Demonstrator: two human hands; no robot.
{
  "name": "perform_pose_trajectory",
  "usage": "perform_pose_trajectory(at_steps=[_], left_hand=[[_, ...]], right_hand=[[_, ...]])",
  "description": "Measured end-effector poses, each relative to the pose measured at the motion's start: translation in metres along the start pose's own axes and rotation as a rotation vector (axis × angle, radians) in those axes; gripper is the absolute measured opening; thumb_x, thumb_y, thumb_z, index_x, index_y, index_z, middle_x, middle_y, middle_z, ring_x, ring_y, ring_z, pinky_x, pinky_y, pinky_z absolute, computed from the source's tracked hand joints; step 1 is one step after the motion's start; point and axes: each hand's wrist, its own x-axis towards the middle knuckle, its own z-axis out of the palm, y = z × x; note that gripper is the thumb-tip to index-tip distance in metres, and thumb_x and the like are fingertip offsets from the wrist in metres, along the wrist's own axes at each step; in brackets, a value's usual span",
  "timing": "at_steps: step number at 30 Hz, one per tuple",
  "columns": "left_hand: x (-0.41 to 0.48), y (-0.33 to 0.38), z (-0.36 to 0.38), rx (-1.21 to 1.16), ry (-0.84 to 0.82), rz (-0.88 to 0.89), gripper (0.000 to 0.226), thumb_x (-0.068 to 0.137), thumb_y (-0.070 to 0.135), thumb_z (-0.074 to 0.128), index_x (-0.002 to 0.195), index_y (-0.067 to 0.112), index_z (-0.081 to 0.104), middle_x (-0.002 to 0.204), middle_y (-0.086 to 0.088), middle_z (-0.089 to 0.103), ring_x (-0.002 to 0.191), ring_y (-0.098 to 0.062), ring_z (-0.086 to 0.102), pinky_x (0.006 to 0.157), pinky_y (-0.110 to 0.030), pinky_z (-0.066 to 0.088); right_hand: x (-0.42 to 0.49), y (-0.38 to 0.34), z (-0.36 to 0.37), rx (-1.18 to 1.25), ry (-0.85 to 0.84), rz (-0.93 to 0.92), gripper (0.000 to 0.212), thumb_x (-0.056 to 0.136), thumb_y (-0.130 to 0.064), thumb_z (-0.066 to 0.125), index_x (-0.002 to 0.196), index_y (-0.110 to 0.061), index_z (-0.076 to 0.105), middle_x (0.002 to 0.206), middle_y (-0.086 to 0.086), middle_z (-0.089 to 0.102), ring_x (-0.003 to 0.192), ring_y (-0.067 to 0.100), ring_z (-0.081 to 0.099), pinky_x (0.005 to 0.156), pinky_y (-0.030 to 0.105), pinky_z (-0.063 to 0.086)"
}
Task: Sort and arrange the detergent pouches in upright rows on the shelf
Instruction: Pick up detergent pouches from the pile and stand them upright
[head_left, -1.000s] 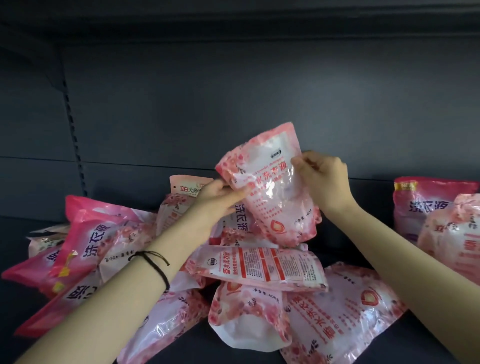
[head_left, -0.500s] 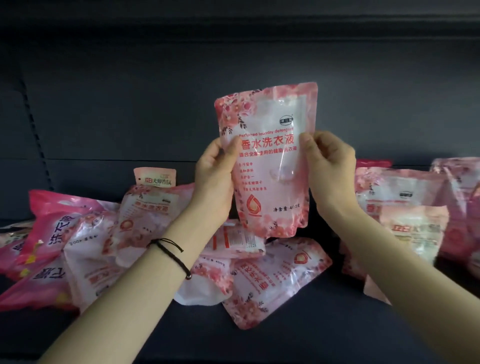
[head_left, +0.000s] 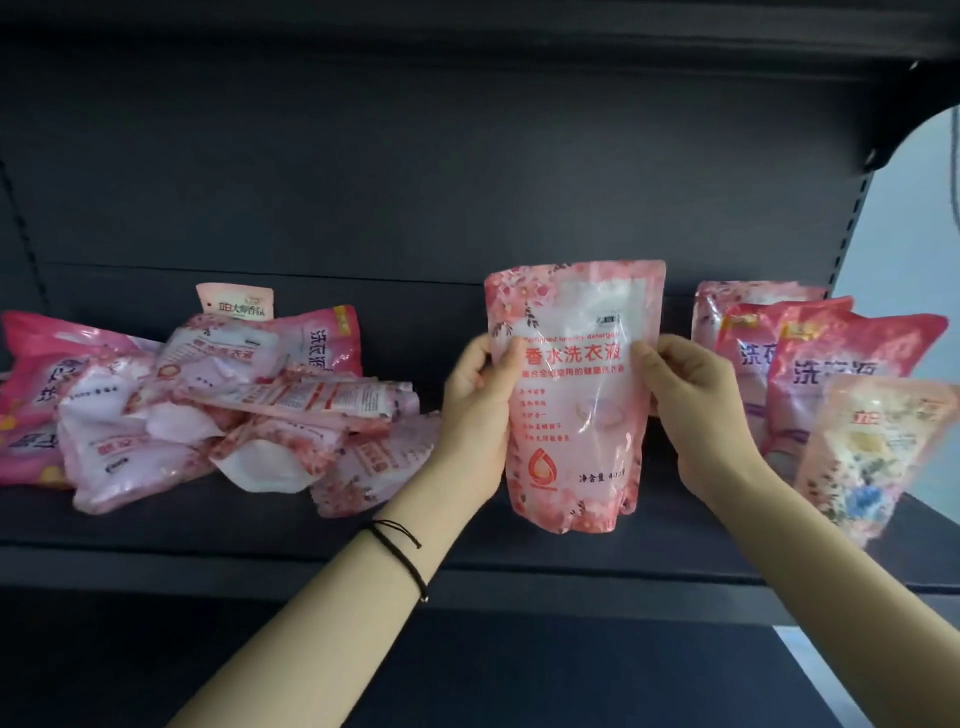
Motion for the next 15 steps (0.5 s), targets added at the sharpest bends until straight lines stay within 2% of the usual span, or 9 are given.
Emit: perform_pose_trajectory(at_steps=[3, 5, 8, 9, 11, 13, 15], left_hand=[[-0.007, -0.019, 0.013, 0.071, 0.004, -0.008, 0.013, 0.094, 0.024, 0.059, 0.082, 0.021, 0.063, 0.092, -0.001, 0.068, 0.091, -0.018, 0.064, 0.089, -0.039, 0.053], [-0.009, -0.026, 0.020, 0.112, -0.001, -0.014, 0.017, 0.094, 0.028, 0.059, 0.081, 0.017, 0.058, 0.092, -0.007, 0.063, 0.092, -0.022, 0.059, 0.092, -0.045, 0.049], [-0.007, -0.029, 0.029, 0.186, 0.003, -0.015, 0.021, 0.092, 0.034, 0.060, 0.081, 0.018, 0.051, 0.096, -0.011, 0.053, 0.094, -0.028, 0.050, 0.103, -0.059, 0.037], [-0.007, -0.029, 0.031, 0.206, 0.001, -0.021, 0.021, 0.091, 0.035, 0.060, 0.081, 0.018, 0.051, 0.098, -0.012, 0.053, 0.097, -0.028, 0.051, 0.106, -0.060, 0.036], [-0.007, -0.025, 0.033, 0.256, -0.027, -0.036, 0.021, 0.091, 0.037, 0.061, 0.087, 0.019, 0.054, 0.105, -0.010, 0.057, 0.105, -0.028, 0.055, 0.106, -0.060, 0.037], [-0.005, -0.016, 0.030, 0.328, -0.076, -0.060, 0.029, 0.086, 0.043, 0.063, 0.104, 0.021, 0.059, 0.115, -0.004, 0.065, 0.114, -0.023, 0.059, 0.105, -0.052, 0.042], [0.002, -0.002, 0.020, 0.463, -0.107, -0.031, 0.031, 0.086, 0.043, 0.062, 0.110, 0.023, 0.059, 0.113, 0.001, 0.068, 0.109, -0.015, 0.063, 0.100, -0.041, 0.048]], right_hand=[[0.000, 0.019, -0.019, -0.024, -0.010, 0.057, 0.024, 0.098, -0.016, 0.051, 0.083, -0.005, 0.065, 0.086, 0.010, 0.072, 0.077, 0.020, 0.064, 0.082, 0.051, 0.055], [0.001, 0.028, -0.028, -0.028, 0.007, 0.077, 0.024, 0.098, -0.015, 0.050, 0.083, -0.002, 0.064, 0.090, 0.019, 0.069, 0.078, 0.024, 0.061, 0.085, 0.057, 0.052], [0.006, 0.039, -0.036, -0.046, 0.029, 0.066, 0.024, 0.098, -0.015, 0.049, 0.088, 0.004, 0.060, 0.098, 0.030, 0.063, 0.082, 0.042, 0.060, 0.086, 0.065, 0.047], [0.008, 0.041, -0.039, -0.049, 0.033, 0.053, 0.021, 0.098, -0.014, 0.050, 0.088, 0.002, 0.060, 0.096, 0.027, 0.064, 0.083, 0.042, 0.060, 0.085, 0.062, 0.049], [0.011, 0.036, -0.042, -0.022, 0.057, 0.013, 0.013, 0.096, -0.010, 0.052, 0.087, -0.013, 0.062, 0.089, 0.010, 0.068, 0.083, 0.028, 0.062, 0.078, 0.047, 0.056], [0.017, 0.020, -0.046, -0.025, 0.126, -0.109, 0.017, 0.092, -0.009, 0.056, 0.088, -0.026, 0.058, 0.087, -0.008, 0.064, 0.079, 0.012, 0.060, 0.069, 0.029, 0.051], [0.026, -0.003, -0.048, -0.126, 0.153, -0.312, 0.016, 0.089, -0.008, 0.058, 0.095, -0.023, 0.055, 0.087, -0.015, 0.060, 0.079, 0.001, 0.058, 0.072, 0.018, 0.048]])
